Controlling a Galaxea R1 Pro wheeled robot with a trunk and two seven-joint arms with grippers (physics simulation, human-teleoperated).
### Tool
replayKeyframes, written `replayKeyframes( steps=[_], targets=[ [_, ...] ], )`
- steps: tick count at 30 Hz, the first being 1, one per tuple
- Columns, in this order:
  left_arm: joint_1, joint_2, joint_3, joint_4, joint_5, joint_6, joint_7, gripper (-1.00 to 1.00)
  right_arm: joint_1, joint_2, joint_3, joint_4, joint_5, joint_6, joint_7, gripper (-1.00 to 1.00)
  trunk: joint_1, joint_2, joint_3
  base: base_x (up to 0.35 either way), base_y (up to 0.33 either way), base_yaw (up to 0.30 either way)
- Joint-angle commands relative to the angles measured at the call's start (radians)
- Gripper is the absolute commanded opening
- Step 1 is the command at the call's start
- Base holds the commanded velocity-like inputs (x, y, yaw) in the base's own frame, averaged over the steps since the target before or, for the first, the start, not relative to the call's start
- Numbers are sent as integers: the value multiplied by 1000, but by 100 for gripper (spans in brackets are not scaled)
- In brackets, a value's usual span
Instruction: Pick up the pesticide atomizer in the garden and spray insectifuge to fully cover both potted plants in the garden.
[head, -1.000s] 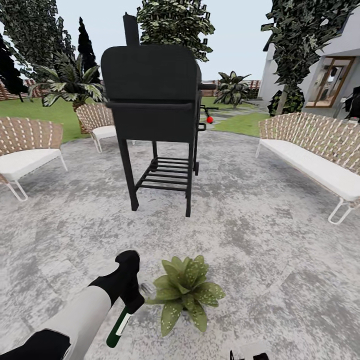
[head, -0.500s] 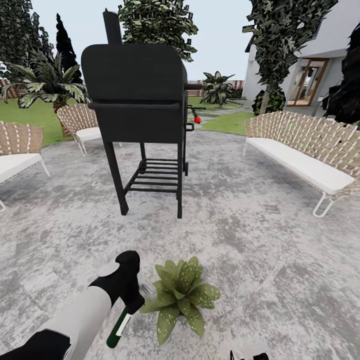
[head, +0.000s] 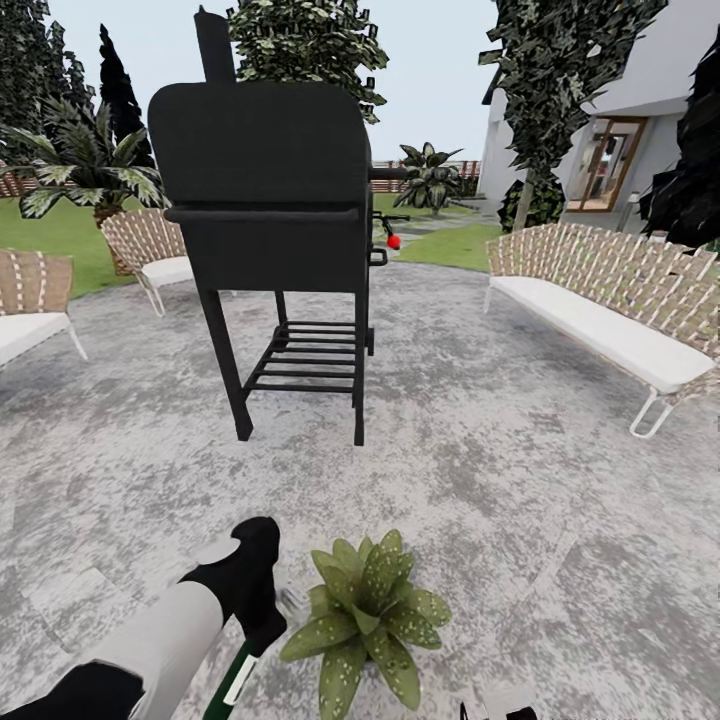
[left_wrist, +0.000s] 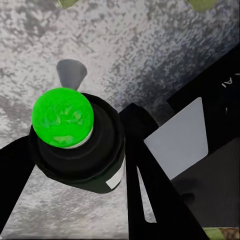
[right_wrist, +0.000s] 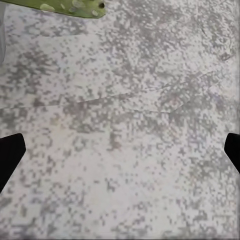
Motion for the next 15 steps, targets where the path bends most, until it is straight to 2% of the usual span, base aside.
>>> replayKeyframes(
  steps=[1, 5, 12, 15],
  targets=[
    [0, -2, -1, 0, -8, 8, -11, -100, -1, 0, -8, 1, 11, -2, -4, 100, 0, 0, -1, 0, 0, -14],
    [-1, -29, 0, 0, -8, 8, -12, -100, -1, 0, -8, 1, 11, -2, -4, 100, 0, 0, -1, 0, 0, -8],
    [-1, -31, 0, 0, -9, 8, -10, -100, -1, 0, -8, 0, 11, -2, -4, 100, 0, 0, -1, -3, 0, -249],
    [-1, -30, 1, 0, -9, 8, -10, -100, -1, 0, -8, 1, 11, -2, -4, 100, 0, 0, -1, -183, 0, -152]
  ],
)
